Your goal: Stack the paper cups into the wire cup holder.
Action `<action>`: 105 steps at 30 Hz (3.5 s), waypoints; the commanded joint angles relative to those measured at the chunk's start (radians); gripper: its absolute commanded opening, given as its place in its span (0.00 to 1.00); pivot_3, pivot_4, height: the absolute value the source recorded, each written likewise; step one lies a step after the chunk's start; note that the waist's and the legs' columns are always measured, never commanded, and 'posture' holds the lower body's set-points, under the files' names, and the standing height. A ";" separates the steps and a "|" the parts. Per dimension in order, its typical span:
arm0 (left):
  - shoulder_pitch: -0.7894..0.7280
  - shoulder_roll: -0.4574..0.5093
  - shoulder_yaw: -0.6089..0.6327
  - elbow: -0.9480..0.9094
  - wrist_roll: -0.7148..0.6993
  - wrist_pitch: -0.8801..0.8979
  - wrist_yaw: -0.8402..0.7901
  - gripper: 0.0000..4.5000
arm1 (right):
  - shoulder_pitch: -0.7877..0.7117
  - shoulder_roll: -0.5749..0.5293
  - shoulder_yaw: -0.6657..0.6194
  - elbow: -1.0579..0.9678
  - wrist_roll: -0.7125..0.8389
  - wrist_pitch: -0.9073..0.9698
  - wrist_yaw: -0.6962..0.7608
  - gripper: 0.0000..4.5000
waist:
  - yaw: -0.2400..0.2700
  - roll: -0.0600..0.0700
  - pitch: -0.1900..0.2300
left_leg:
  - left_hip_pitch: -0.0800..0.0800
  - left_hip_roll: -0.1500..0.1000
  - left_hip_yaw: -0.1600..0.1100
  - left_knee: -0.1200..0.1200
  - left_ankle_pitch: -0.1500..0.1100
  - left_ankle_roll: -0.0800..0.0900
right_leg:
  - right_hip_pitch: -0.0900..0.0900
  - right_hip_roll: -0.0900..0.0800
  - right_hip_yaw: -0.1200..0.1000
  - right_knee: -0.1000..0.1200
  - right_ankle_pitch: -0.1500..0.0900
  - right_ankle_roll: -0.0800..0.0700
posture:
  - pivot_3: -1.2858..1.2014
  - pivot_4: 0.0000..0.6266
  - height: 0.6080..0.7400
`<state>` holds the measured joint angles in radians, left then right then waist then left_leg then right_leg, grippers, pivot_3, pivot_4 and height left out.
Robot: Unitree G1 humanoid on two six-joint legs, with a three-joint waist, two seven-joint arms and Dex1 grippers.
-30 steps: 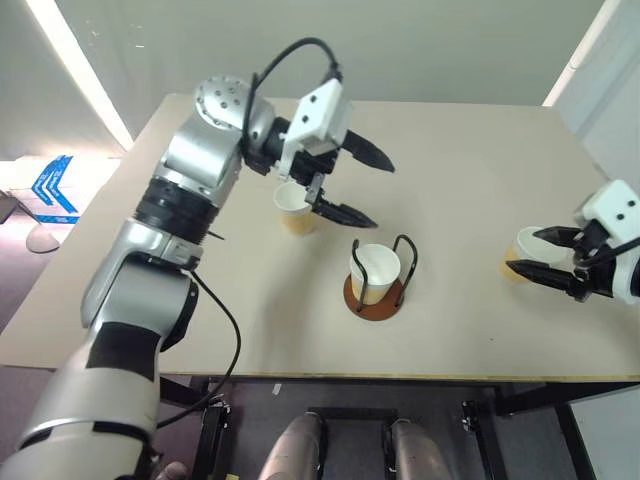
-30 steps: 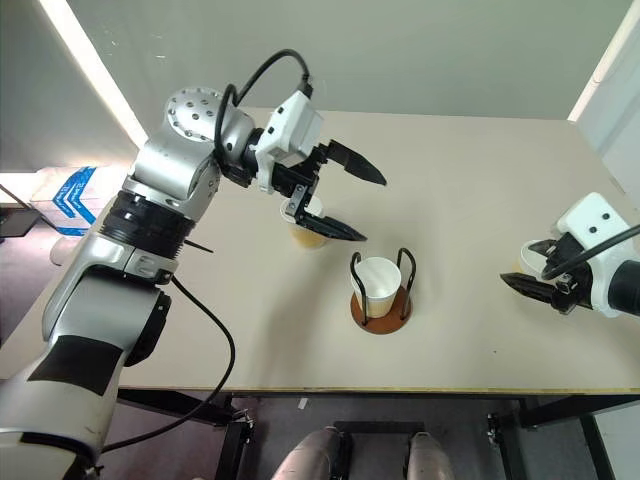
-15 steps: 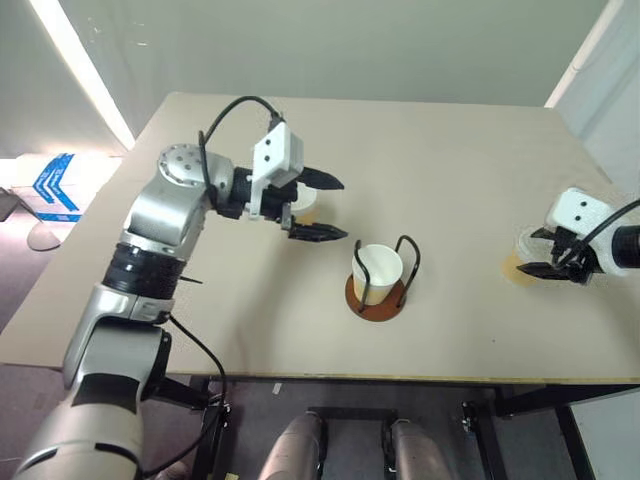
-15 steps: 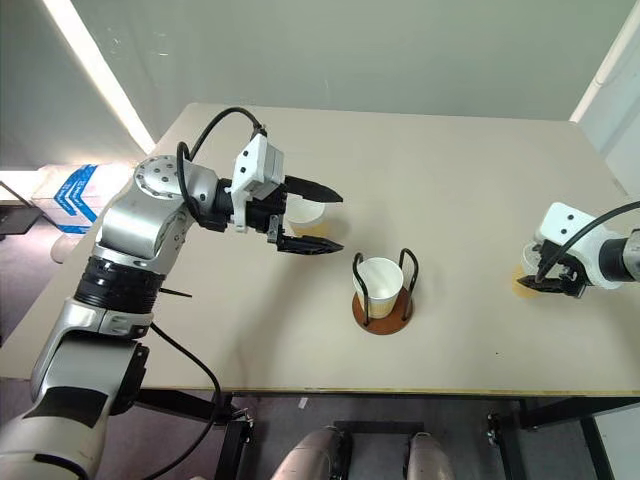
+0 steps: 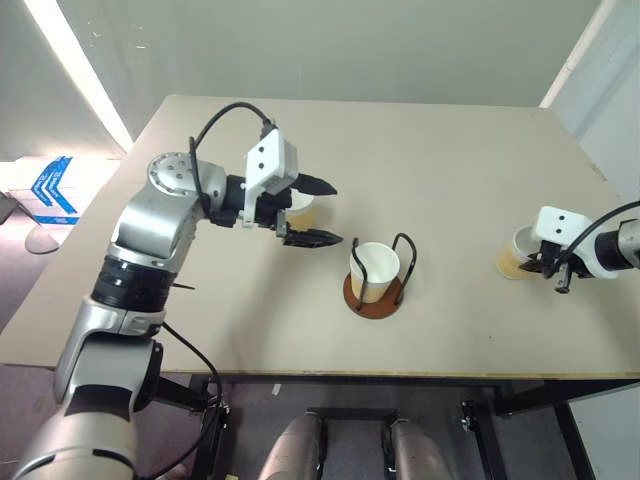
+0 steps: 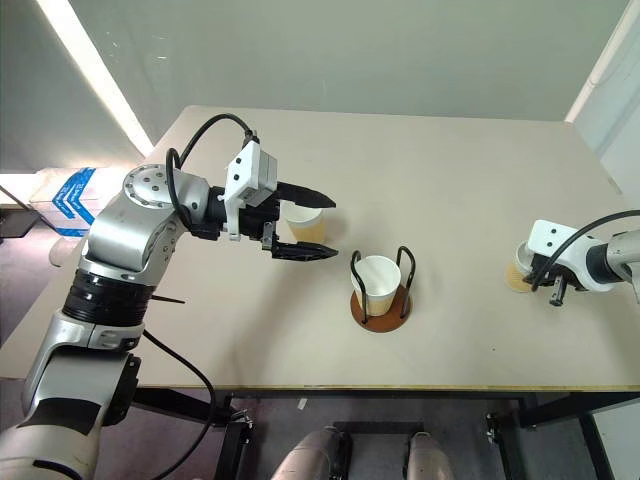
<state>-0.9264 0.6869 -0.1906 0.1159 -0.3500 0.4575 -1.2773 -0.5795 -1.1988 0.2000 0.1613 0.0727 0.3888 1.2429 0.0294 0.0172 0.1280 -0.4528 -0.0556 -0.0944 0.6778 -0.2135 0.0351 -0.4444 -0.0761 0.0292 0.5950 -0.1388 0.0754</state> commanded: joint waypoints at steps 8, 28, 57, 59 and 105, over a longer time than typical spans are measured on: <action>-0.018 0.072 0.064 0.015 -0.056 -0.015 -0.153 1.00 | -0.186 -0.062 -0.173 -0.543 0.321 0.340 0.118 0.02 | -0.012 0.000 0.000 | 0.001 0.000 0.000 -0.008 0.001 -0.002 | -0.002 0.001 0.000 -0.001 -0.004 -0.007 | 0.52 0.24 1.00; 0.056 0.168 0.045 -0.029 0.069 -0.105 -0.192 1.00 | -0.486 0.231 0.146 -0.585 0.232 0.326 0.111 0.02 | -0.017 0.000 0.000 | -0.002 0.000 -0.004 -0.012 0.009 -0.008 | -0.008 0.001 -0.002 0.001 -0.005 -0.012 | 0.52 0.24 1.00; 0.047 0.148 0.023 0.010 0.142 -0.136 -0.125 1.00 | -0.435 0.305 0.070 -0.539 0.161 0.362 0.022 0.72 | -0.018 0.000 0.000 | 0.000 0.000 -0.006 -0.013 0.010 -0.005 | -0.010 0.001 -0.003 0.013 -0.006 -0.018 | 0.52 0.24 1.00; 0.026 0.140 0.016 0.036 0.192 -0.180 -0.082 1.00 | -0.428 0.308 0.007 -0.542 0.202 0.423 -0.002 0.87 | -0.018 0.000 0.000 | 0.000 0.000 -0.006 -0.013 0.010 -0.005 | -0.011 0.001 -0.003 0.013 -0.006 -0.018 | 0.52 0.24 1.00; -0.291 -0.052 -0.187 0.665 0.618 -0.772 -0.018 0.04 | -0.052 0.274 -0.586 -0.769 0.793 0.608 -0.349 0.95 | -0.006 -0.001 0.001 | -0.004 -0.001 -0.003 -0.012 0.011 -0.010 | -0.014 0.001 -0.001 0.012 -0.005 -0.005 | 0.52 0.24 1.00</action>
<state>-1.1946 0.6179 -0.4122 0.8306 0.3103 -0.3109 -1.2514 -0.6300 -0.9050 -0.3398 -0.5789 0.8462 1.0434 0.8768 0.0231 0.0160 0.1285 -0.4566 -0.0562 -0.0973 0.6653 -0.2027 0.0250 -0.4582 -0.0754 0.0283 0.6073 -0.1437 0.0710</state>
